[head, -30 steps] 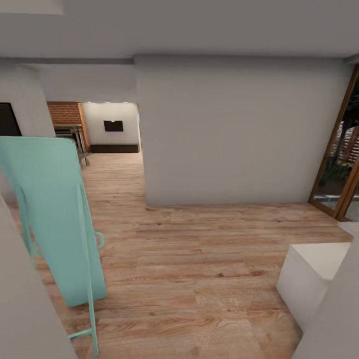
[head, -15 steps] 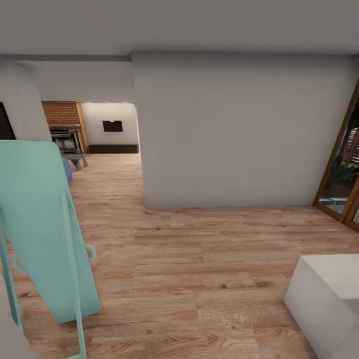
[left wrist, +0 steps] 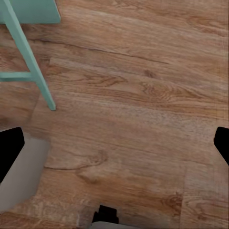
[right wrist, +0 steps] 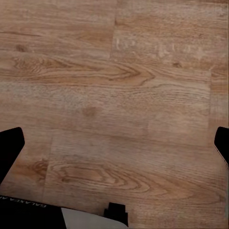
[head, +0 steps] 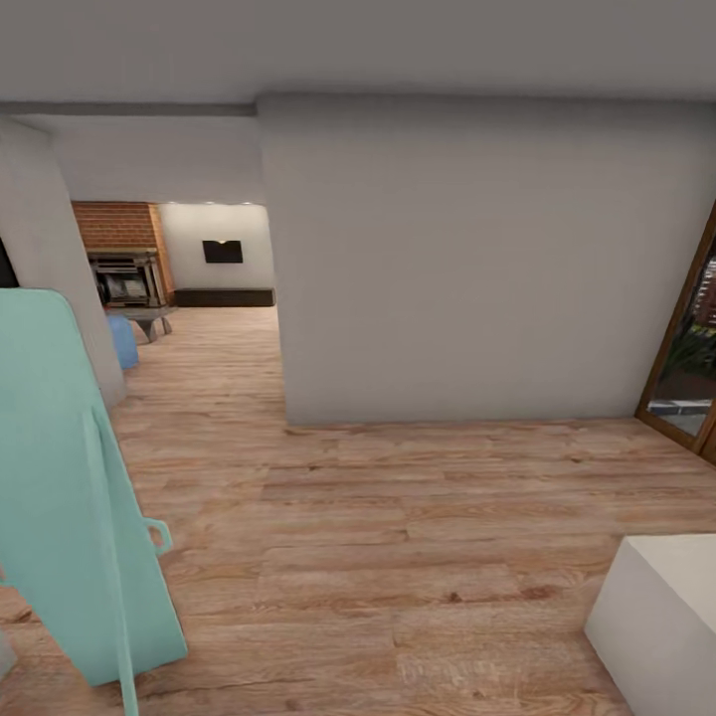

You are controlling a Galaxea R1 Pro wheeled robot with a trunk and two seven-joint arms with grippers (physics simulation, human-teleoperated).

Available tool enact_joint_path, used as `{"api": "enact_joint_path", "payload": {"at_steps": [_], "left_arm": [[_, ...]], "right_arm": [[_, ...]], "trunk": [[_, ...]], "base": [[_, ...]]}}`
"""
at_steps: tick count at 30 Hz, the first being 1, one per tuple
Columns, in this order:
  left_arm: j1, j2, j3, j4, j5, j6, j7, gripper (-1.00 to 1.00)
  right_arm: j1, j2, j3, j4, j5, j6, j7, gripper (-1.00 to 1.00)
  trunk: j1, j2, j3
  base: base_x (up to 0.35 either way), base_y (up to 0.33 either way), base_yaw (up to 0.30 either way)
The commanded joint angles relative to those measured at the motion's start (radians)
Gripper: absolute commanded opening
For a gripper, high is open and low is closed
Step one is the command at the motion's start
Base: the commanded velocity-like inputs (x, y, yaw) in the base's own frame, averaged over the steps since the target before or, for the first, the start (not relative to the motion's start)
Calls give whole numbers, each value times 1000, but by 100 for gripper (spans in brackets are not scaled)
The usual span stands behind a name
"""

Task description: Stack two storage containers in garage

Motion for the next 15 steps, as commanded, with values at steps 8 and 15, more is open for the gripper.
{"api": "enact_joint_path", "payload": {"at_steps": [8, 15], "left_arm": [[-2, 0, -1, 4, 9, -5, -1, 100], [-2, -3, -1, 3, 8, -1, -1, 100]], "right_arm": [[-2, 0, 7, 3, 9, -5, 2, 100], [-2, 0, 9, 3, 7, 2, 5, 100]], "trunk": [[1, -1, -2], [1, -1, -2]], "base": [[327, 0, 0], [327, 0, 0]]}}
